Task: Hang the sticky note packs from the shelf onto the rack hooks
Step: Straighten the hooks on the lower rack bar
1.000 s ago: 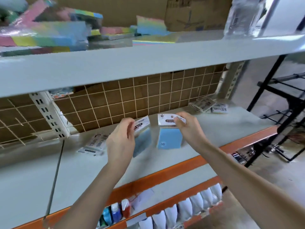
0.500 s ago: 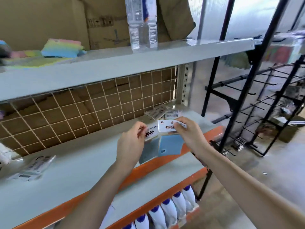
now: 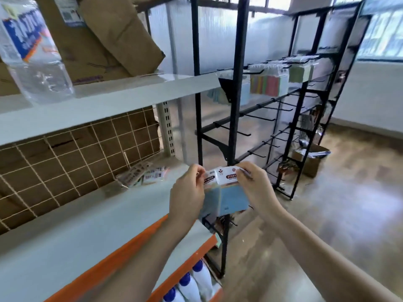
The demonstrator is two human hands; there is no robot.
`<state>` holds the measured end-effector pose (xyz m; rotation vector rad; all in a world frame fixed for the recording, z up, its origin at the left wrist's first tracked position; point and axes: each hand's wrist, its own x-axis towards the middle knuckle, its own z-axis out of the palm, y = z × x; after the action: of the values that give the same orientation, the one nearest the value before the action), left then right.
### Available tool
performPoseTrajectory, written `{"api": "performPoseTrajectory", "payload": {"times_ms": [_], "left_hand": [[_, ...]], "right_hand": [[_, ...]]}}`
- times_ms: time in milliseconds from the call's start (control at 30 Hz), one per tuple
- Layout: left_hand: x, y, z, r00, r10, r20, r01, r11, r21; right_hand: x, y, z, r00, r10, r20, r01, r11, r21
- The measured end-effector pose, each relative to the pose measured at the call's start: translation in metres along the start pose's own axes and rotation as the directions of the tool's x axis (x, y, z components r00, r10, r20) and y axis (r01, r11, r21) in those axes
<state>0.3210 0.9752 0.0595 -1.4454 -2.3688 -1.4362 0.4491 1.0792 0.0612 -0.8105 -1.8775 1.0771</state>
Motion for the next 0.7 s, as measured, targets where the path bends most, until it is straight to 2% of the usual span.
{"api": "performPoseTrajectory", "payload": {"times_ms": [400, 600, 700], "left_hand": [[0.093, 0.075, 0.136, 0.969, 0.187, 0.16, -0.153, 0.967, -0.204], [0.164, 0.106, 0.182, 0.964, 0.229, 0.137, -0.183, 0.941, -0.284], [0.196, 0.118, 0.196, 0.968, 0.228, 0.106, -0.183, 0.927, -0.329]], "right_hand": [[0.09, 0.087, -0.105, 0.973, 0.028, -0.227, -0.023, 0.999, 0.026], [0.168, 0.093, -0.147, 0.976, -0.107, -0.188, 0.084, 0.988, -0.127], [0.203, 0.092, -0.161, 0.971, -0.157, -0.179, 0.136, 0.983, -0.124]]}}
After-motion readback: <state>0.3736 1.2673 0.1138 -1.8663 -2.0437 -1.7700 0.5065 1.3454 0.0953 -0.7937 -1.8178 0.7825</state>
